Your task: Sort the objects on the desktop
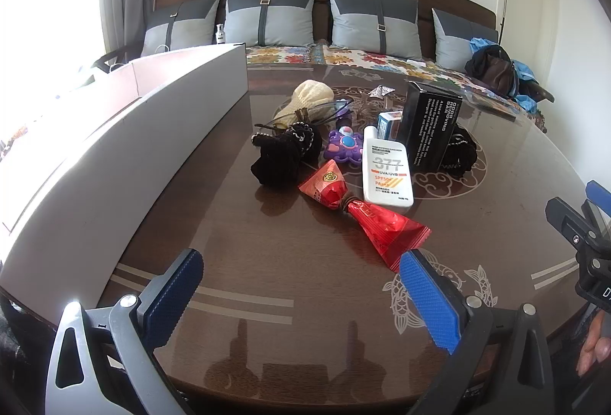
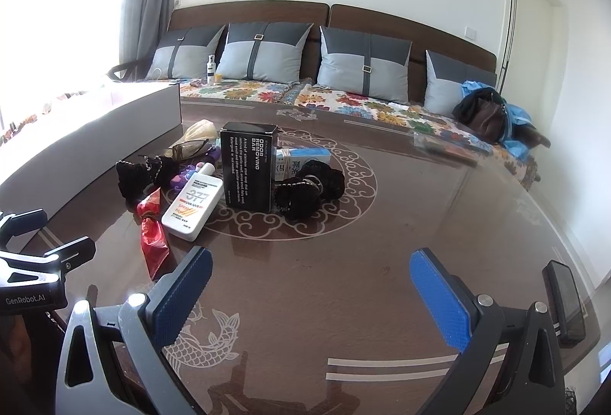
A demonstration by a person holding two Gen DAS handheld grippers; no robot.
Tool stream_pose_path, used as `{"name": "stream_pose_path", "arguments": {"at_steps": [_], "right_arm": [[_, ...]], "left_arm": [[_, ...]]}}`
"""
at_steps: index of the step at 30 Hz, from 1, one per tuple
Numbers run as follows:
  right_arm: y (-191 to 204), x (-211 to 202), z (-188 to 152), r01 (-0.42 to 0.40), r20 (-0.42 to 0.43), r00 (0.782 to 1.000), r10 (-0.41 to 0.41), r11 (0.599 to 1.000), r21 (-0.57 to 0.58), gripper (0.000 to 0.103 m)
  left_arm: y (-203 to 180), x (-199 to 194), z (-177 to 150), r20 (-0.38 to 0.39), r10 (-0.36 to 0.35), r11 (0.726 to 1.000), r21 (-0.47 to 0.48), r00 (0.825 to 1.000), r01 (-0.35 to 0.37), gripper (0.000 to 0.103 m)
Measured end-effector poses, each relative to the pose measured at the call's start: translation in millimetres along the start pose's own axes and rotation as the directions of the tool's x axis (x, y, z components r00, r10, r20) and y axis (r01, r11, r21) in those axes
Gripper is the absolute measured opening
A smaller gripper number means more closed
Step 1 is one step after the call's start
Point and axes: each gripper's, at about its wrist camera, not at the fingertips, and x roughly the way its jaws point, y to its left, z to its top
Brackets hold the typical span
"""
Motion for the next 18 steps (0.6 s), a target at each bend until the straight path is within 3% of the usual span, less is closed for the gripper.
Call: {"name": "stream_pose_path", "arguments": {"at_steps": [18], "right_arm": [[1.9, 4.4, -1.8, -0.003, -0.019, 1.000, 0.003, 1.000, -0.008, 0.103]], "left_arm": [[1.8, 4.5, -0.4, -0.014, -0.003, 1.000, -0.009, 1.000, 0.003, 0.103]]}}
